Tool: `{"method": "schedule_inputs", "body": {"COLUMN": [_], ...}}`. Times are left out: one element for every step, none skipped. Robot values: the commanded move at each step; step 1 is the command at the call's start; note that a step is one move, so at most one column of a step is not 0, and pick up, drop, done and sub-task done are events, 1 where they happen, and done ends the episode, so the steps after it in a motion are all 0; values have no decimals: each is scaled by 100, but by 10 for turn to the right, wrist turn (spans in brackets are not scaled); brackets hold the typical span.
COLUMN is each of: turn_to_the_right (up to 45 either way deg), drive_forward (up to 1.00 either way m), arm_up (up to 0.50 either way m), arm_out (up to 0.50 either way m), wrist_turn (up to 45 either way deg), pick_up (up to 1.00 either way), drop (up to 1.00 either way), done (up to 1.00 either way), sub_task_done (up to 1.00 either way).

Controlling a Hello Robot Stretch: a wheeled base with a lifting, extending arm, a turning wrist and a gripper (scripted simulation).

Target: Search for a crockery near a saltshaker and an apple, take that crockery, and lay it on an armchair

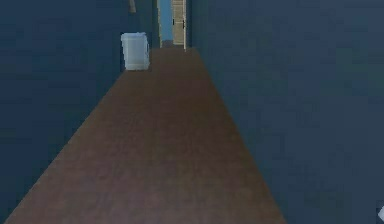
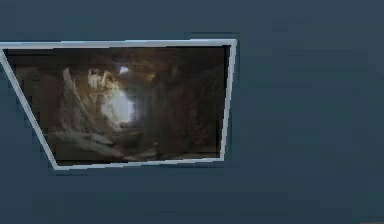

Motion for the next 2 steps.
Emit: {"method": "schedule_inputs", "body": {"turn_to_the_right": [-60, 0], "drive_forward": [0, 100], "arm_up": [0, 0], "arm_out": [0, 0], "wrist_turn": [0, 0], "pick_up": [0, 0], "drop": [0, 0], "done": [0, 0], "sub_task_done": [0, 0]}}
